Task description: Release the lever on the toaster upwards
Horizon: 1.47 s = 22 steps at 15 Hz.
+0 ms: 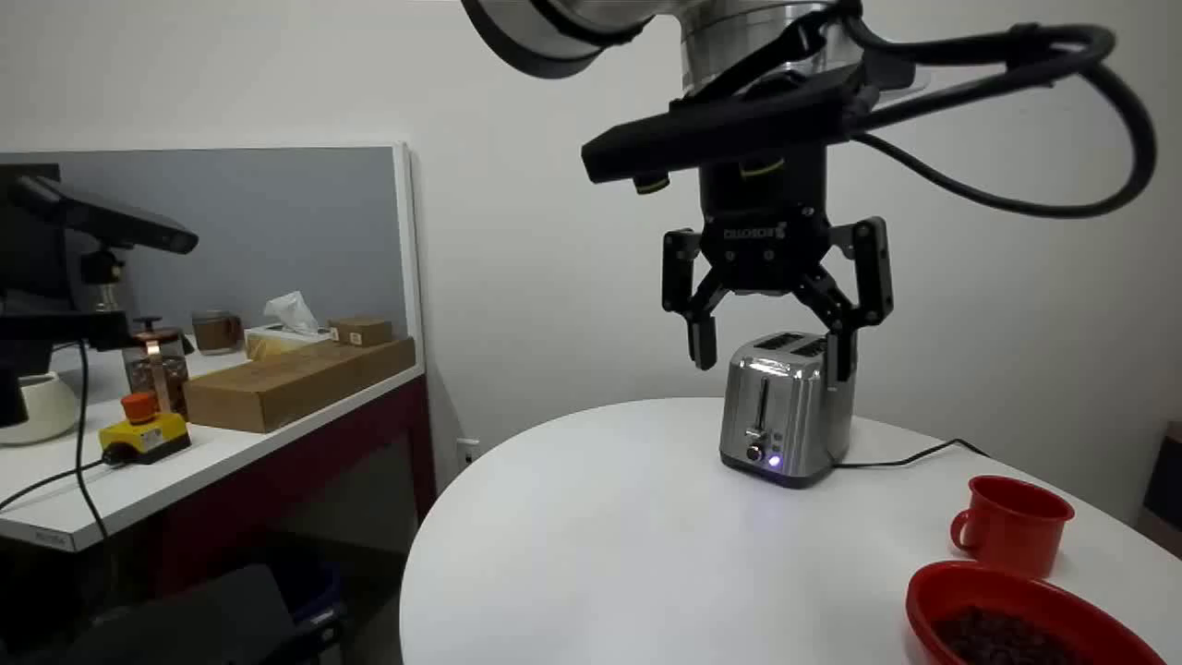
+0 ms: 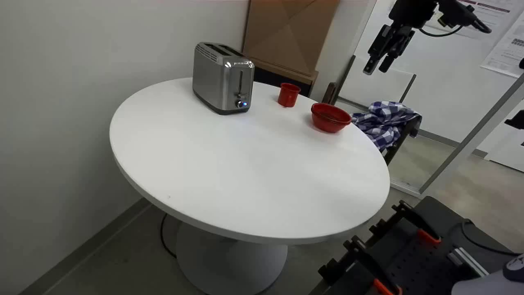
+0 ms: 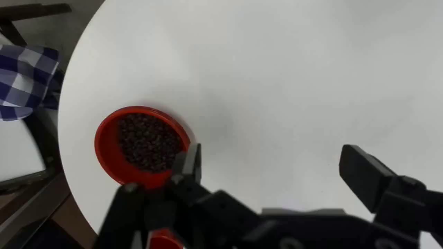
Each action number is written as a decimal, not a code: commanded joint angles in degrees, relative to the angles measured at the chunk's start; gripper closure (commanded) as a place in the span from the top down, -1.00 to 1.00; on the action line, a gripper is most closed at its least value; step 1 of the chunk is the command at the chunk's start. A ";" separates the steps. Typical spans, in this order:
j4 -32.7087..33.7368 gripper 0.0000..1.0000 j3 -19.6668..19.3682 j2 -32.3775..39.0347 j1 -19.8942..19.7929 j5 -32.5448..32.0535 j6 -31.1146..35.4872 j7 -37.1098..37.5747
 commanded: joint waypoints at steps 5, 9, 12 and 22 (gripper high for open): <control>3.62 1.00 0.53 4.05 0.87 1.72 -4.73 -3.92; 9.82 1.00 1.38 11.71 1.85 2.89 -10.16 -7.45; 15.55 1.00 2.95 18.60 1.56 1.65 -11.78 -7.93; 32.65 1.00 6.85 41.34 1.38 -3.46 -3.53 -0.67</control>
